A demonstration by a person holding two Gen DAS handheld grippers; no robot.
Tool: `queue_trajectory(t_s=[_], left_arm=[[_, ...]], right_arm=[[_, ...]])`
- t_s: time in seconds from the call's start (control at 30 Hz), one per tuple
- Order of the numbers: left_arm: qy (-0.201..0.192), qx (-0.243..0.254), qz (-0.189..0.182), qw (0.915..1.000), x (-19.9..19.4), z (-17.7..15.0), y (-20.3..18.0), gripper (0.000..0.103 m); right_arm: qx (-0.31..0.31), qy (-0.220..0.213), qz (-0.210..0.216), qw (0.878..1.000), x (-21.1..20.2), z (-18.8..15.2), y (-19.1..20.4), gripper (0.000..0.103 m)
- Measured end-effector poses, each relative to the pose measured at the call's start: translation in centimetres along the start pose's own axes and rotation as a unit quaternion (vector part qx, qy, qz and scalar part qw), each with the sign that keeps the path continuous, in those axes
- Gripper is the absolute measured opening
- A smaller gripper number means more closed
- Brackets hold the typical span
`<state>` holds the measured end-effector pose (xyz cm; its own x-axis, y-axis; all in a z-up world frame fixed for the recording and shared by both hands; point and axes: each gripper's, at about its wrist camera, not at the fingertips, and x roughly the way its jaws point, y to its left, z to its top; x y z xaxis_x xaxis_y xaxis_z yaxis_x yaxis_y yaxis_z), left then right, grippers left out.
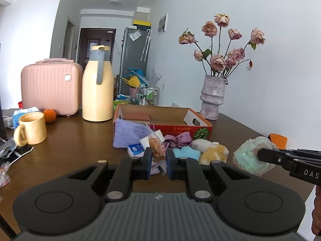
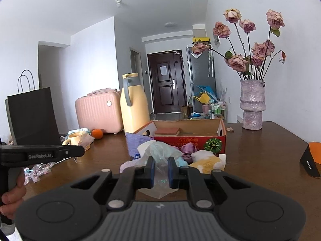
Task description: Organize soft objects
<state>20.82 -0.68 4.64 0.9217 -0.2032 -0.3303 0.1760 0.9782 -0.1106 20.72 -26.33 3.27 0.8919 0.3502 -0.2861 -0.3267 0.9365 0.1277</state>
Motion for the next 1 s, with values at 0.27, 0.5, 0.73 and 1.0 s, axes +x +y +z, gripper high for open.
queue_trajectory(t_s=[0.27, 0.5, 0.73, 1.0], left_arm=[[0.006, 0.01, -0.03, 0.9995, 6.7, 2.9, -1.3, 0.015], [0.033, 0.03, -0.058, 0.9973, 19.0, 9.8, -1.6, 0.015], [0.142, 0.009, -0.046, 0.9888, 36.7, 15.3, -0.8, 0.015], [0.259, 0.022, 0.007, 0.9656, 51.3, 12.9, 0.5, 0.018]], right_arm=[[-0.021, 0.0, 0.006, 1.0, 4.8, 3.7, -3.5, 0.012], [-0.032, 0.024, -0.002, 0.999, 17.4, 10.8, -8.7, 0.013], [0.029, 0.143, -0.003, 0.989, 36.2, 15.3, -14.7, 0.012], [0.093, 0.258, -0.019, 0.962, 49.7, 12.9, -17.1, 0.014]])
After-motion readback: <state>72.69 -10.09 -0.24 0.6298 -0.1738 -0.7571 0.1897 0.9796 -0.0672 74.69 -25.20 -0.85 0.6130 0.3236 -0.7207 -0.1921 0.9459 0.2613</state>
